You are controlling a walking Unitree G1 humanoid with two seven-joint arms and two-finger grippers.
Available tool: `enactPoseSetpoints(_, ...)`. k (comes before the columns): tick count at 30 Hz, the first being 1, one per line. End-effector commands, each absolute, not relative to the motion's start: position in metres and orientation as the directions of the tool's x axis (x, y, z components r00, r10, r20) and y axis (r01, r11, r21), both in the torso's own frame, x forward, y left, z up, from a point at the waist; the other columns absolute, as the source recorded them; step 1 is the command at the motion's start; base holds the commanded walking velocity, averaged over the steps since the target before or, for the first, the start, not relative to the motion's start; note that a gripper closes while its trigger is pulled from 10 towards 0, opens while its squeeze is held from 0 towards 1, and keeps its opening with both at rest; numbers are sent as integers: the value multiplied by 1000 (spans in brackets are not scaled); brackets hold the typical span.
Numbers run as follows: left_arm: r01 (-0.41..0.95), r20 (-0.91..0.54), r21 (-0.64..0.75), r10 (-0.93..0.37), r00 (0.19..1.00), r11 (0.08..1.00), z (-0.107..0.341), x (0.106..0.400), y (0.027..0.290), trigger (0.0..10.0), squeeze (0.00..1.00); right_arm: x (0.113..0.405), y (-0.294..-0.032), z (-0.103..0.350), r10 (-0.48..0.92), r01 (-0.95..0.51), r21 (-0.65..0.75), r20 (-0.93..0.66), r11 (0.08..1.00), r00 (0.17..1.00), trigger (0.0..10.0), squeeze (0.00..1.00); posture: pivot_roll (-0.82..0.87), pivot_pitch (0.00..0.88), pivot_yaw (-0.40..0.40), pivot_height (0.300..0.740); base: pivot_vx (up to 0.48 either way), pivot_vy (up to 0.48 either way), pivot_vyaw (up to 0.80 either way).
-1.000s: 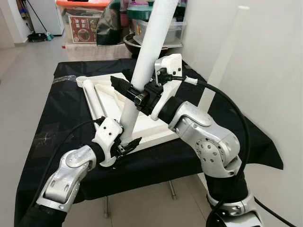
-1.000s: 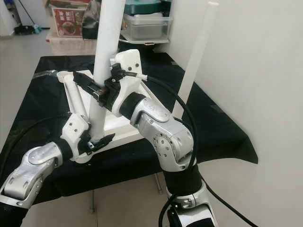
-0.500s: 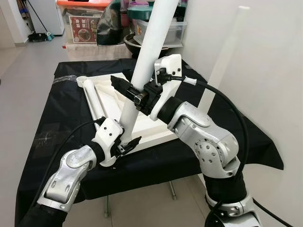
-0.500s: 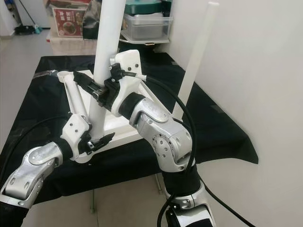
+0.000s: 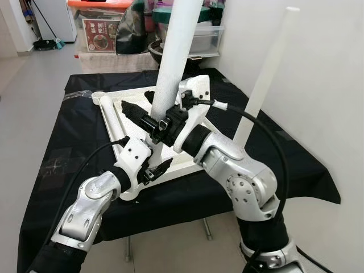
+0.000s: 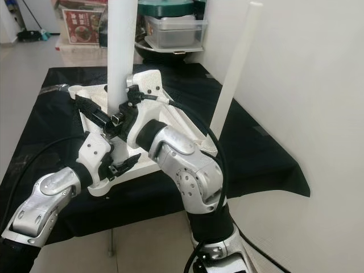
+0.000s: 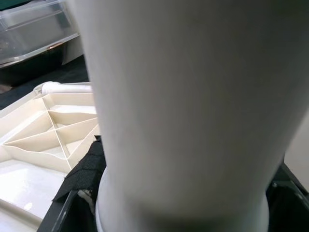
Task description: Building children table
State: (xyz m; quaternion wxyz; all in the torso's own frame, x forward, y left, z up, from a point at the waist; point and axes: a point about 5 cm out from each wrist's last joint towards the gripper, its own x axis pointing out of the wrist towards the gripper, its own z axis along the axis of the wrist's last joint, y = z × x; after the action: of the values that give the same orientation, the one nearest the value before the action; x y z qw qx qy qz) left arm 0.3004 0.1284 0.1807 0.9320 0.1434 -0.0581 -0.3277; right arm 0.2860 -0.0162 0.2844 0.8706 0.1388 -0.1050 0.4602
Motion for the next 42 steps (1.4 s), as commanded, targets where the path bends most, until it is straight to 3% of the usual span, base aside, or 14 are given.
enactPoseSetpoints(1, 628, 31, 301, -666, 745, 717, 184, 297, 117, 10000, 0, 288, -14, 278, 771, -826, 149, 301, 543, 561, 10000, 0, 44, 0, -61, 740, 0, 0, 0)
enactPoseSetpoints(10, 637, 17, 300, -672, 740, 710, 179, 295, 116, 10000, 0, 292, -15, 269, 755, -810, 165, 296, 563, 585, 10000, 0, 47, 0, -62, 740, 0, 0, 0)
enactPoseSetpoints(11, 639, 17, 299, -673, 739, 709, 179, 295, 115, 10000, 0, 293, -15, 267, 754, -810, 166, 298, 562, 585, 3569, 0, 47, 0, -62, 740, 0, 0, 0)
enactPoseSetpoints(12, 639, 17, 299, -673, 739, 709, 179, 295, 115, 10000, 0, 293, -15, 267, 754, -810, 166, 298, 562, 585, 3569, 0, 47, 0, -62, 740, 0, 0, 0)
enactPoseSetpoints(13, 640, 18, 299, -674, 738, 708, 179, 295, 115, 10000, 0, 293, -15, 265, 754, -811, 170, 301, 560, 584, 0, 0, 47, 0, -62, 740, 0, 0, 0)
enactPoseSetpoints(25, 631, 23, 307, -668, 744, 713, 180, 295, 117, 10000, 0, 293, -16, 260, 745, -808, 178, 314, 562, 588, 0, 0, 51, 0, -60, 740, 0, 0, 0)
enactPoseSetpoints(26, 622, 39, 305, -662, 748, 721, 181, 296, 118, 10000, 1000, 294, -16, 260, 743, -806, 180, 316, 564, 590, 0, 0, 52, 0, -59, 740, 0, 0, 0)
enactPoseSetpoints(42, 615, 104, 238, -650, 753, 751, 189, 287, 135, 10000, 1000, 301, -28, 264, 691, -764, 173, 337, 622, 639, 0, 0, 60, 0, -60, 740, 0, 0, 0)
